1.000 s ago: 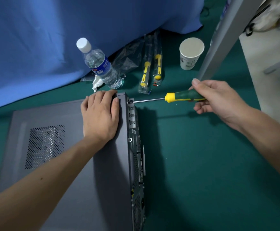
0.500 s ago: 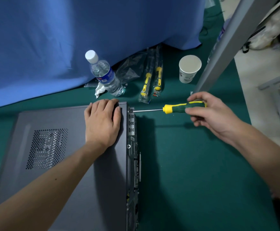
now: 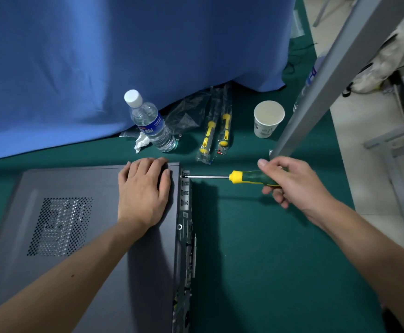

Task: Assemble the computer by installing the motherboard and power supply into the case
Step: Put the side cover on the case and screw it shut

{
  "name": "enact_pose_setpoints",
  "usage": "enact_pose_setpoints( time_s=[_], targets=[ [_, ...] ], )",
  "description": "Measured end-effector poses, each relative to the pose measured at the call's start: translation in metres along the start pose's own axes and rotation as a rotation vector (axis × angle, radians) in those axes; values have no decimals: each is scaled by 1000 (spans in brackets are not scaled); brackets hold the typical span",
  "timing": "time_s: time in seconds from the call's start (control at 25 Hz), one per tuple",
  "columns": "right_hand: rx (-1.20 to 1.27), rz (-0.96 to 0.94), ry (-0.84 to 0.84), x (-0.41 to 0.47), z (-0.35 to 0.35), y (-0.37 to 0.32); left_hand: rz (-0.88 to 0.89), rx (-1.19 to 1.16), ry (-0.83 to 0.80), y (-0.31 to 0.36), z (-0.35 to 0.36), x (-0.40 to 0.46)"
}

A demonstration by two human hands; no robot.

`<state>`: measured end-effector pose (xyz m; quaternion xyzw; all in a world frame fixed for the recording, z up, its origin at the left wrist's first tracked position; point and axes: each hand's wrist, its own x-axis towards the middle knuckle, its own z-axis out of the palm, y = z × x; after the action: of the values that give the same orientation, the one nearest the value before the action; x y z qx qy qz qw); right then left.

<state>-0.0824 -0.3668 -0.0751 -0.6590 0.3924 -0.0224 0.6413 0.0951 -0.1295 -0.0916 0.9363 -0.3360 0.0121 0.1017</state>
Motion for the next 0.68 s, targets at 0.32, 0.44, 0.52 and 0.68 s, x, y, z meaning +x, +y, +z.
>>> enact_pose_setpoints(
  time_s=[0.32, 0.44, 0.52, 0.68],
  targets=[
    [65, 65, 11, 7, -1, -9, -5, 10, -7, 2, -1, 1],
    [107, 92, -44, 7, -3, -10, -7, 8, -7, 3, 0, 2],
    [305, 71, -101, 7, -7, -10, -5, 8, -1, 2, 0, 2],
    [56, 76, 32, 7, -1, -6, -4, 7, 4, 2, 0, 3]
  ],
)
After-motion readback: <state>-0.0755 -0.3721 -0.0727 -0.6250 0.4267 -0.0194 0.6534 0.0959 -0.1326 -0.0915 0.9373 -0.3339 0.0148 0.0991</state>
